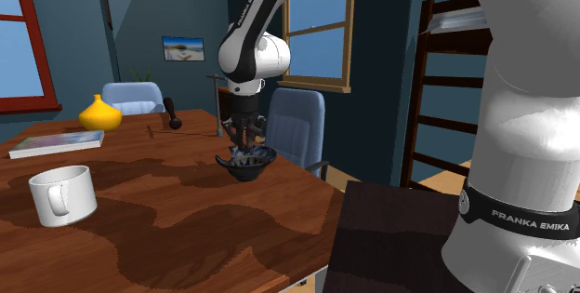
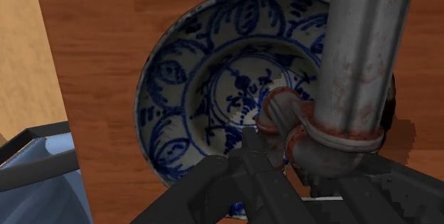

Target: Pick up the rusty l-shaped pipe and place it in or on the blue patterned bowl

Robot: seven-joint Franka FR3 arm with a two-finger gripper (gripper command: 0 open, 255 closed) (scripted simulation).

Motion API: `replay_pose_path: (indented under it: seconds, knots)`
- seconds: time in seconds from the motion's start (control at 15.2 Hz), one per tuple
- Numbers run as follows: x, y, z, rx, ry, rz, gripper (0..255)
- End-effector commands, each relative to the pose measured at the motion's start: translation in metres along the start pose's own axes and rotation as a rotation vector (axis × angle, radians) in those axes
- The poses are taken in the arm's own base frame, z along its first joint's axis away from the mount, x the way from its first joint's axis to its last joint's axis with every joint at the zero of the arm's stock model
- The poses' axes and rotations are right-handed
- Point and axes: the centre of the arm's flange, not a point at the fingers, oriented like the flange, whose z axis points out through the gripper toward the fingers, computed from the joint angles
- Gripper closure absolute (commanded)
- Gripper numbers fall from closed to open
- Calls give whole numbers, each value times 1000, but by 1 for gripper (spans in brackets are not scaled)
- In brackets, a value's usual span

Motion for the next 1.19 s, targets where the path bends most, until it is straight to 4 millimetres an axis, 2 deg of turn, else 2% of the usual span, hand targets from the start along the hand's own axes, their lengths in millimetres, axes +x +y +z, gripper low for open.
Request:
replay_pose_path:
  seconds: [0.0, 0.13, 0.2, 0.53, 0.79, 1.12]
  knots:
    - [0, 0, 0, 0, 0, 0, 255]
    - [0, 0, 0, 0, 0, 0, 255]
    - [0, 0, 0, 0, 0, 0, 0]
    - [0, 0, 0, 0, 0, 0, 0]
    - [0, 0, -50, 0, 0, 0, 0]
    - [0, 0, -50, 0, 0, 0, 0]
